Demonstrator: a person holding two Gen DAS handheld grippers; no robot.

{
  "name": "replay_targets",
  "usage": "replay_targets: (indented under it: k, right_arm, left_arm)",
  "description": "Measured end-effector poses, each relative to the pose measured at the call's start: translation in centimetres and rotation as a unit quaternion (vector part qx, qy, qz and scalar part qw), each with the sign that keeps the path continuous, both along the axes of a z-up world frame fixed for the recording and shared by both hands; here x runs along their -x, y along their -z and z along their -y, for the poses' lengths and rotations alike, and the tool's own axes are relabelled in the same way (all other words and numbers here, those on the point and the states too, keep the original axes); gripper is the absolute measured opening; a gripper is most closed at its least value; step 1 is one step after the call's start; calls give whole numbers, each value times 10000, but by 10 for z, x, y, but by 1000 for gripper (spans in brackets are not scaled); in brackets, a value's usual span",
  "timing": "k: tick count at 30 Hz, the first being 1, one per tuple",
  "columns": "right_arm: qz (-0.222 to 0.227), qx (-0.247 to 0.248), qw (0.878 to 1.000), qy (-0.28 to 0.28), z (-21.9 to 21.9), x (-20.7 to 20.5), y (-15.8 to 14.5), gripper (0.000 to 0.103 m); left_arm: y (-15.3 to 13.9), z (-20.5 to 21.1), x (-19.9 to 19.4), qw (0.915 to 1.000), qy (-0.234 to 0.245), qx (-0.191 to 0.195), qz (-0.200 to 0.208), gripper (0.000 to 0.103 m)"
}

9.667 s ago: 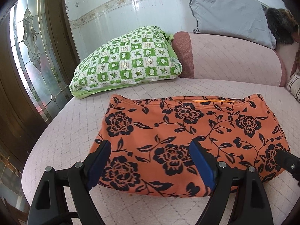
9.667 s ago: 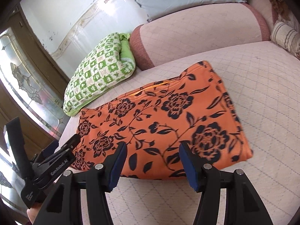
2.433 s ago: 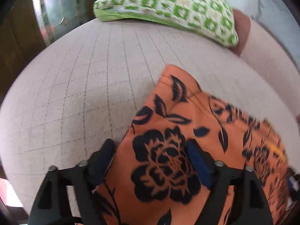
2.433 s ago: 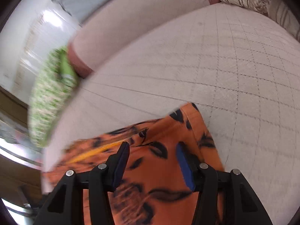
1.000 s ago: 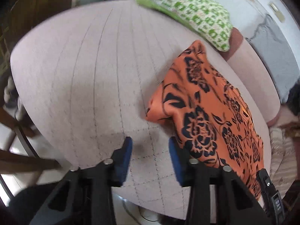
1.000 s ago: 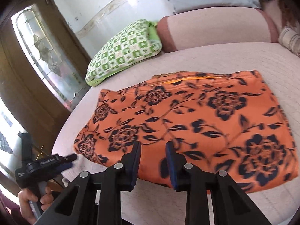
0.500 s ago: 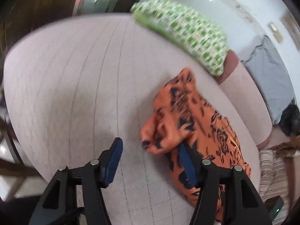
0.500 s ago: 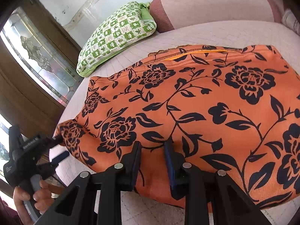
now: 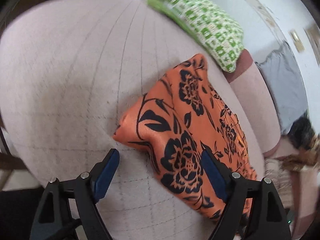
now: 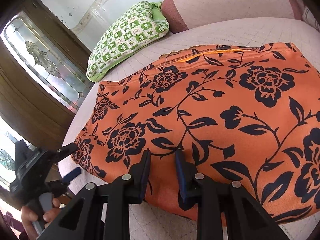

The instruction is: Fold small clothes

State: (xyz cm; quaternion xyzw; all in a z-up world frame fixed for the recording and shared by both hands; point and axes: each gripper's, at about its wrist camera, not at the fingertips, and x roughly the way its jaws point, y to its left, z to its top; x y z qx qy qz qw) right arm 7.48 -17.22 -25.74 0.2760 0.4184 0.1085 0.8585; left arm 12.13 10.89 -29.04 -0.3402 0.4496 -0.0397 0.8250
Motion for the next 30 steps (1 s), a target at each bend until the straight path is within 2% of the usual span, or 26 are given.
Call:
replay_targets:
  k: [2,4,6,7,8,11,15,17,21,24,26,28,30]
  right_arm:
    - [7,-54,10000,-3,2,1,1,28]
    - [24,-70,10000,-11,2,2,1,28]
    - [45,-62,10000,-22,2,3,1,28]
    - [55,-60,10000,-24,1,3,1,28]
    - [61,-61,10000,-27,1,2,2,28]
    - [57,-88,9999,-29,1,2,2,27]
    - [35,-287,9996,-22,8,3,2,27]
    - [25,-386,9993,0,16,5,1,27]
    - [109,-724,9962,463,51,17,-5,27]
    - [374,-1064,9879,1064,95,35,-15,27]
    - [571,-1214,9801,1460,122,49,-20,27]
    - [709,-1458,9705,1786,146,62,-21,27]
    - [815,-1726,9582,2131,172,76,-21,31]
  left_arm:
    - [-3,-3,-2,9996,-177,83,213,84]
    - [-3,-2,-11,9997,-142,90,188,83]
    - [-4,-6,-14,9992,-254,157,254,59]
    - [-3,-6,-18,9995,-212,103,204,41]
    - [-2,-6,-21,9998,-159,1,134,36]
    - [-6,-1,-19,9996,-52,-123,265,27]
    - [-38,20,-13,9943,311,-728,715,26]
    - [-59,33,-10,9900,506,-888,968,25]
    - [-106,79,0,9761,1053,-1117,1541,25]
    - [-131,124,12,9631,1545,-1239,1823,24]
    - [-140,162,20,9538,1916,-1254,1947,24]
    - [-143,208,29,9409,2346,-1366,2024,24]
    - [-138,257,39,9266,2906,-1353,1964,27]
